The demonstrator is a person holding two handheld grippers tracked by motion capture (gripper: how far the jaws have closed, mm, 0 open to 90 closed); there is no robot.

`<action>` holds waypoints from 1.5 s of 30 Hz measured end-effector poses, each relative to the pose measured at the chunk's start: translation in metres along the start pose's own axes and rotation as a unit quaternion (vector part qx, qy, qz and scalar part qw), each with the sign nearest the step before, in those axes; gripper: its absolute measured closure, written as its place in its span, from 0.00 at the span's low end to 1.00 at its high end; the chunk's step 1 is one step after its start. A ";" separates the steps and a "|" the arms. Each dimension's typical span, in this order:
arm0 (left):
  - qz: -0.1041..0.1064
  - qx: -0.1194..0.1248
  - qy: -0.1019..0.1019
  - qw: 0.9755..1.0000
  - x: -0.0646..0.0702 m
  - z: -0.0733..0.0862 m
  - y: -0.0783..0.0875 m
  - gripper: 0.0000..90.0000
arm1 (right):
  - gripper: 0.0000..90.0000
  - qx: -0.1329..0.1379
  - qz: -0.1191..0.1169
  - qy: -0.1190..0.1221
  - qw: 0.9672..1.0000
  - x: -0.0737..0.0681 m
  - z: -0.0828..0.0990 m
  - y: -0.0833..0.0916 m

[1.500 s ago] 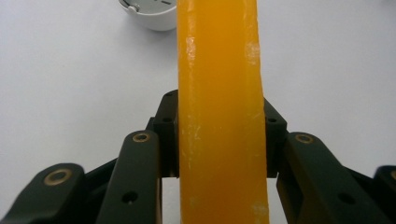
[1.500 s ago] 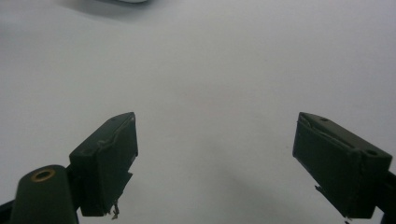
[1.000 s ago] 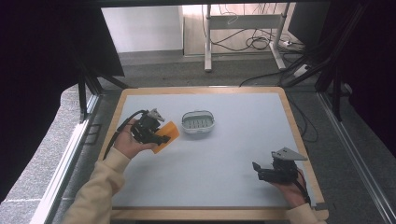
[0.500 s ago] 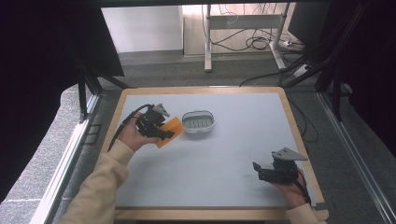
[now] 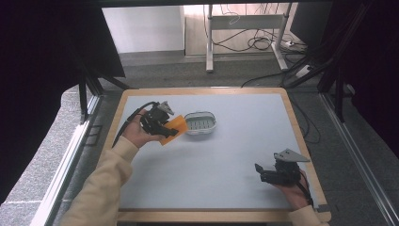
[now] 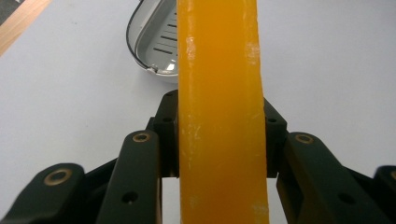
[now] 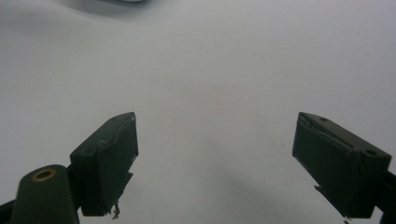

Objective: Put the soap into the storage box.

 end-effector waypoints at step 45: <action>0.006 0.027 -0.063 0.998 -0.021 -0.061 -0.029 0.69 | 0.16 -0.003 0.000 -0.003 1.000 0.002 0.002 0.001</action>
Point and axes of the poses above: each handheld gripper's, and its own axes: y roughly backward along the jaws, z roughly out of its underside, x roughly to its right, the point moved 7 cm from there along -y, roughly forward along the jaws, and after that the axes turned 14 degrees about -z, right-handed, at the moved point
